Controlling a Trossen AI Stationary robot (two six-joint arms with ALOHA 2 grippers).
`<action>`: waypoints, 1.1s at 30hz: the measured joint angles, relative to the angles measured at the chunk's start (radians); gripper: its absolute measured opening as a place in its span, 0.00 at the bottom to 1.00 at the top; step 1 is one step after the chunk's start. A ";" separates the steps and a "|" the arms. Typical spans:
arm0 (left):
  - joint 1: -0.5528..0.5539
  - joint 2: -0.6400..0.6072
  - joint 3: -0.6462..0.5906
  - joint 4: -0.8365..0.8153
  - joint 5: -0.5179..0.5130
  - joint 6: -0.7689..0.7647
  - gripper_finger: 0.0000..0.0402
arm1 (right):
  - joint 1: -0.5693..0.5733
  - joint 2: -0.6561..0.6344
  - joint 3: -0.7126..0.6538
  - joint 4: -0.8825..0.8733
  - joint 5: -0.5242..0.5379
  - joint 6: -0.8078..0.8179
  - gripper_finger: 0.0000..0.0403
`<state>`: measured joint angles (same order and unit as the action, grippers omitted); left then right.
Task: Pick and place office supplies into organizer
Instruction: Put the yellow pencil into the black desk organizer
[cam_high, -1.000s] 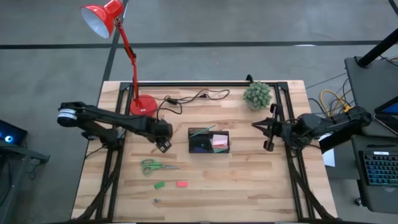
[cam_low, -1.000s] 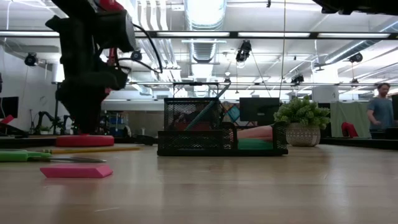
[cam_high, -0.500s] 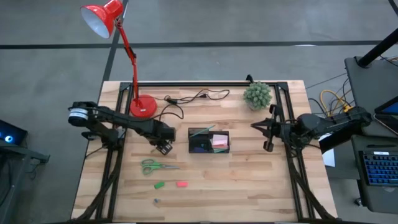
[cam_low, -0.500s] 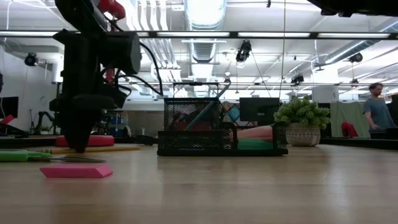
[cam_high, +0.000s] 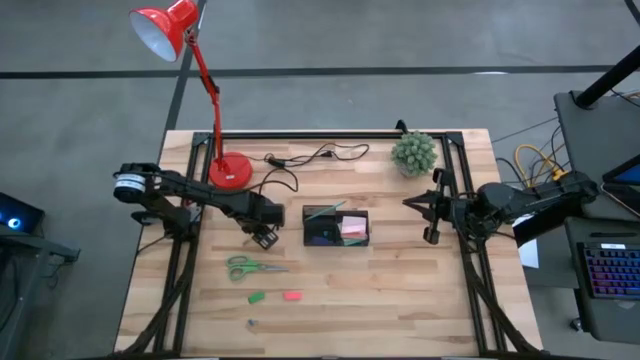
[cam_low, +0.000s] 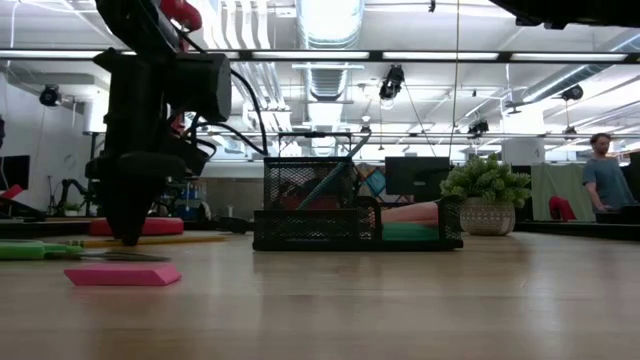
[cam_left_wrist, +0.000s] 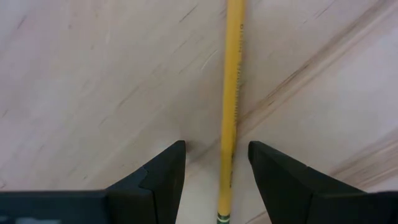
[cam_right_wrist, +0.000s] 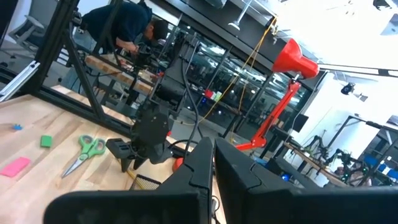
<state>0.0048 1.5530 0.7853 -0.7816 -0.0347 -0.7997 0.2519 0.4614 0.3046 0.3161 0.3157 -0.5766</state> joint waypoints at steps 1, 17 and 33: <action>0.000 0.000 0.000 0.002 0.001 -0.002 0.43 | 0.000 0.000 0.000 0.000 0.000 0.000 0.02; 0.003 0.000 -0.005 0.015 0.034 0.003 0.43 | 0.000 0.000 0.000 0.001 0.000 0.000 0.02; 0.029 0.000 -0.006 0.014 0.069 0.126 0.17 | 0.000 0.000 0.000 0.001 0.000 -0.001 0.02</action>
<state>0.0341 1.5532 0.7796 -0.7677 0.0345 -0.6736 0.2520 0.4618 0.3046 0.3172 0.3157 -0.5774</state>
